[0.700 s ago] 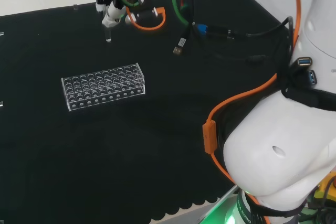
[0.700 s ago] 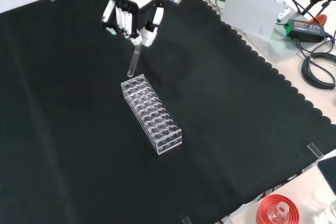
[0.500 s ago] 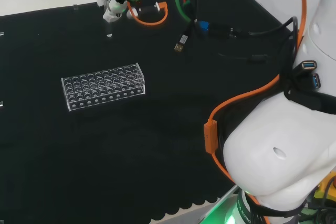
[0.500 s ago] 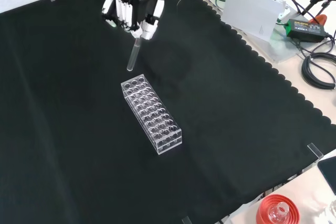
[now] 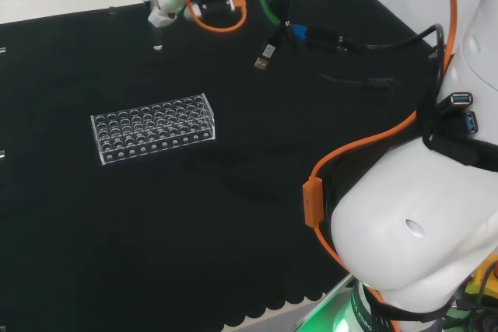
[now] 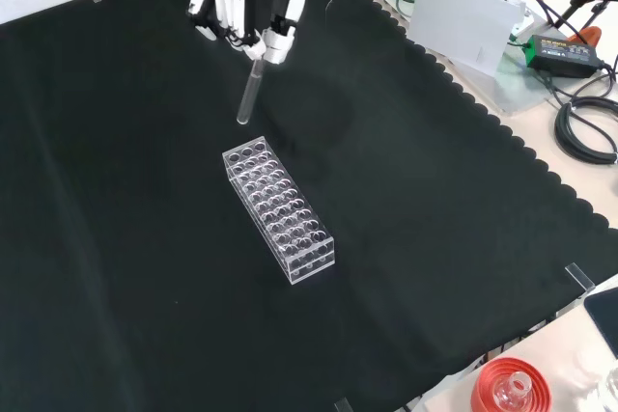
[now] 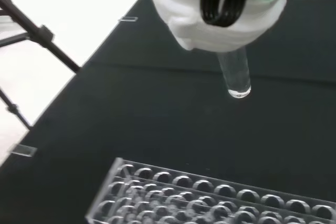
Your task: Shake the test tube.
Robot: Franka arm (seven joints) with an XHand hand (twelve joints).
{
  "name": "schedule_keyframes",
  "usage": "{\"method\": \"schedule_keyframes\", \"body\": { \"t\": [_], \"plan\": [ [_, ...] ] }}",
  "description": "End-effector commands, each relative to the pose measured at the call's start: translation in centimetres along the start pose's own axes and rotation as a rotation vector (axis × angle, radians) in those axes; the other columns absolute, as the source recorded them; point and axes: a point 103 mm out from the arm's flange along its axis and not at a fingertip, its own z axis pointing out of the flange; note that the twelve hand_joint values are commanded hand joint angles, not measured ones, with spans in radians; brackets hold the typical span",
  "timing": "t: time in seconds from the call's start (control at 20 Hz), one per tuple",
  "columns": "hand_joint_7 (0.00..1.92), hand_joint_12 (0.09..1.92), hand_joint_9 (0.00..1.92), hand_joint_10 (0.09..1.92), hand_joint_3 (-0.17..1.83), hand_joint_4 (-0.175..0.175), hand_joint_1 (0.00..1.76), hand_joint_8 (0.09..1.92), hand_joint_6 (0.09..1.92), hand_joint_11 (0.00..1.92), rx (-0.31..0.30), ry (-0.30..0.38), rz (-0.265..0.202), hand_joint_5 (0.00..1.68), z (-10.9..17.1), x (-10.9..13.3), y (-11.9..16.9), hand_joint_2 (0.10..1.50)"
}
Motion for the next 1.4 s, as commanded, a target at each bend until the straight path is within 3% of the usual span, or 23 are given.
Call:
{"method": "schedule_keyframes", "body": {
  "t": [0.05,0.2,0.55,0.7,0.85,1.25,1.4],
  "plan": [
    [1.42,1.32,1.27,0.39,0.5,-0.175,1.42,0.62,0.55,0.56,0.02,0.047,-0.125,1.28,0.4,5.2,0.6,0.71],
    [1.42,1.32,1.28,0.39,0.5,-0.175,1.42,0.61,0.55,0.56,0.023,0.045,-0.088,1.28,0.2,4.3,0.2,0.71],
    [1.43,1.33,1.28,0.39,0.51,-0.175,1.43,0.61,0.55,0.57,0.0,-0.021,0.156,1.28,-1.9,-5.2,-3.5,0.71],
    [1.43,1.32,1.28,0.39,0.51,-0.175,1.43,0.61,0.55,0.57,-0.002,-0.045,0.196,1.28,-2.4,-6.9,-4.3,0.7],
    [1.43,1.32,1.28,0.39,0.51,-0.175,1.43,0.61,0.55,0.57,-0.008,-0.029,0.161,1.28,-2.4,-5.4,-3.6,0.7],
    [1.43,1.32,1.28,0.38,0.51,-0.175,1.43,0.61,0.55,0.57,-0.002,0.073,-0.029,1.29,-1.3,3.3,-0.9,0.7],
    [1.43,1.32,1.28,0.38,0.51,-0.175,1.43,0.61,0.55,0.57,0.004,0.084,-0.057,1.29,-1.0,4.5,-0.8,0.7]
  ]
}}
